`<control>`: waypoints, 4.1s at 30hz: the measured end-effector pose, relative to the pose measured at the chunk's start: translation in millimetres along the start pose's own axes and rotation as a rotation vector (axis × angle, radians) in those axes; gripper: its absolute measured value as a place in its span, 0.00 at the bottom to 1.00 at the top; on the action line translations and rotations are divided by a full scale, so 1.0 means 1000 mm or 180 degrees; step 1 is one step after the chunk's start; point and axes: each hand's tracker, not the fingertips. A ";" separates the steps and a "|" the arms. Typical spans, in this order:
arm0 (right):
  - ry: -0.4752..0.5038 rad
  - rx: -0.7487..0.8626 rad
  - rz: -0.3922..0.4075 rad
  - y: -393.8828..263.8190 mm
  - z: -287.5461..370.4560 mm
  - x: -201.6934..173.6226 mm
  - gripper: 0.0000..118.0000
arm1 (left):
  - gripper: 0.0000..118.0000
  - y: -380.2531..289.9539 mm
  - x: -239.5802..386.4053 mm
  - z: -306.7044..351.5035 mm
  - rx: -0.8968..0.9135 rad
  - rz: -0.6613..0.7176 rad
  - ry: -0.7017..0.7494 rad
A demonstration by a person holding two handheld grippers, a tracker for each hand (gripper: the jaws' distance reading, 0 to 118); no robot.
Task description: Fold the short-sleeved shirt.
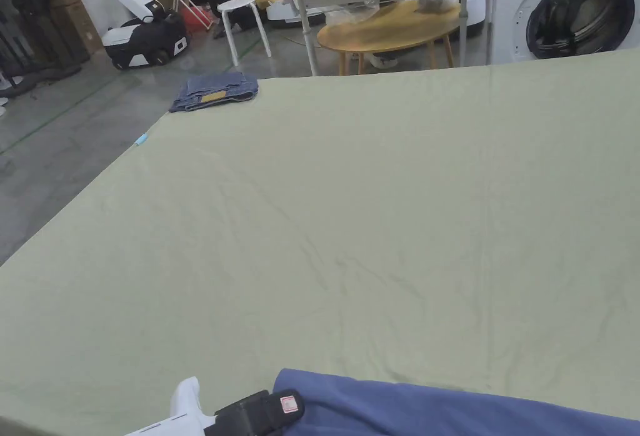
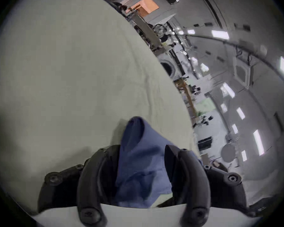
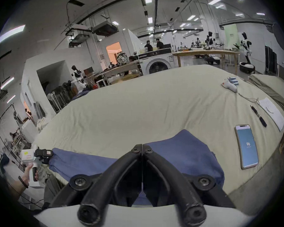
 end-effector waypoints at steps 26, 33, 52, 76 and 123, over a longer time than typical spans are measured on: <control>0.0072 -0.0117 -0.0204 -0.011 -0.006 0.004 0.00 | 0.03 -0.016 0.158 -0.027 -0.0148 -0.1168 0.0230; -0.0001 -0.0087 -0.0134 -0.017 0.017 -0.001 0.00 | 0.10 -0.075 0.177 -0.148 -0.0807 -0.0867 -0.0379; 0.0034 -0.0212 -0.0620 -0.050 0.017 0.027 0.00 | 0.00 -0.133 0.172 -0.223 -0.1715 -0.1488 0.0012; 0.0080 -0.0368 -0.0616 -0.054 0.013 0.016 0.00 | 0.31 -0.055 0.060 -0.114 -0.0569 0.0385 -0.0505; 0.0299 -0.0428 -0.0657 -0.063 0.018 -0.003 0.00 | 0.00 -0.140 0.222 -0.233 -0.1568 -0.1834 0.0019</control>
